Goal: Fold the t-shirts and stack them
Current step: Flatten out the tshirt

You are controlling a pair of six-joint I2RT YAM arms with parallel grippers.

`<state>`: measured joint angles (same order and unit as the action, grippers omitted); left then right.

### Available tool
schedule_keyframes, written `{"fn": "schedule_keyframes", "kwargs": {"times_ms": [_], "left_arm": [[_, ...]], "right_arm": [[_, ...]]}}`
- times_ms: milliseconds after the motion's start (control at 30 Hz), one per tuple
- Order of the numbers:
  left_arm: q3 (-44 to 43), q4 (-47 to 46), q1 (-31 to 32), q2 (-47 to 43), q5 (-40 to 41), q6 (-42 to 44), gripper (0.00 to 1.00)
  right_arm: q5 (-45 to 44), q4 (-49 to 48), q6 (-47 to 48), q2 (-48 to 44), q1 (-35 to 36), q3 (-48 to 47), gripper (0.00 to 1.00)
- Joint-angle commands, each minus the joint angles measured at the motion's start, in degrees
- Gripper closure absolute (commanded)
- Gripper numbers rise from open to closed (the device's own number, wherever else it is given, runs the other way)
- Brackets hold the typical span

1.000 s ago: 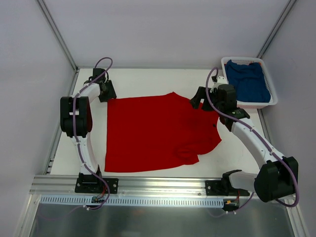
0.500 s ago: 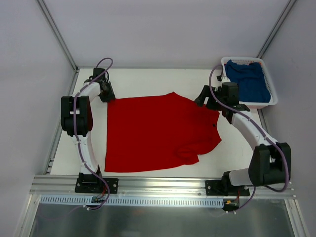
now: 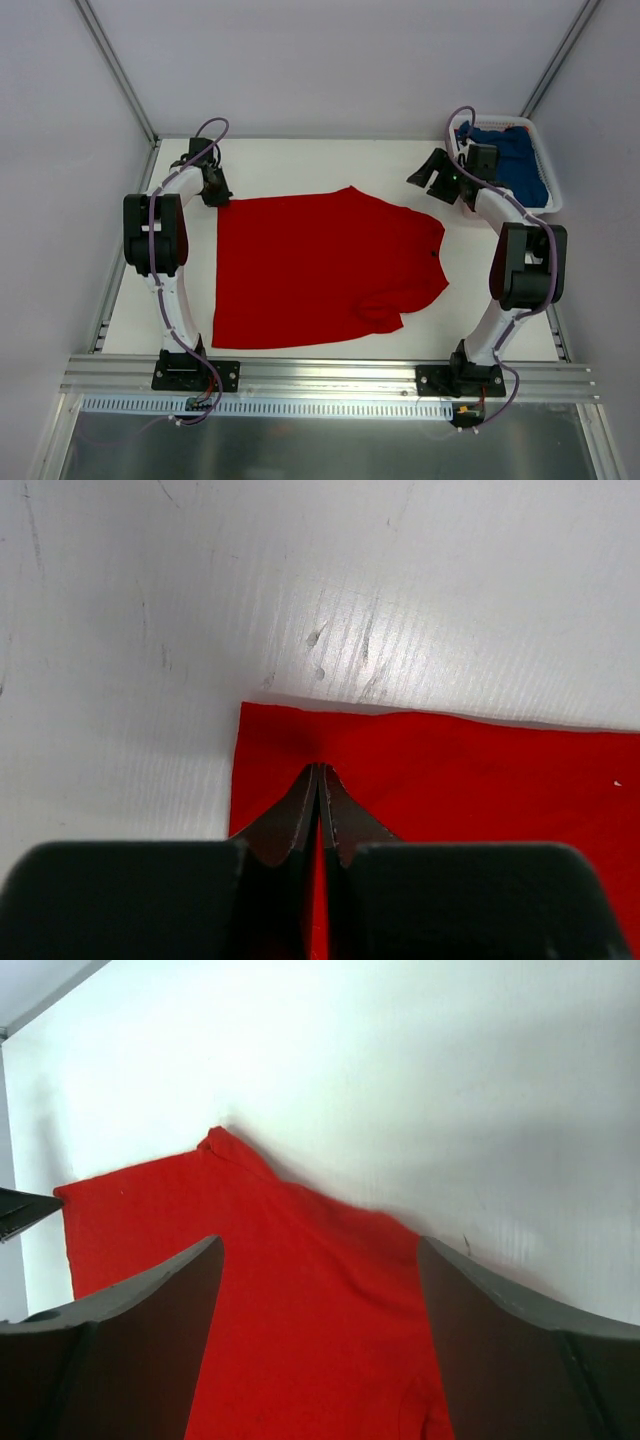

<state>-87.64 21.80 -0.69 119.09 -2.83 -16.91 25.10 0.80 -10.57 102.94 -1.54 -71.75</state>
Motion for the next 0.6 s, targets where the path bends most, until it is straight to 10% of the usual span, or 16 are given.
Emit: {"fn": "schedule_keyframes", "kwargs": {"times_ms": [0,567], "left_arm": [[-2.01,0.87,0.34,0.62,-1.12,0.47,1.0],[-2.01,0.7,2.09,0.44,-2.44,0.12,1.0]], "right_arm": [[4.25,-2.64,-1.74,2.96,-0.65,-4.45,0.18],[9.26,-11.43,-7.27,4.73,-1.1,7.4,0.22]]}}
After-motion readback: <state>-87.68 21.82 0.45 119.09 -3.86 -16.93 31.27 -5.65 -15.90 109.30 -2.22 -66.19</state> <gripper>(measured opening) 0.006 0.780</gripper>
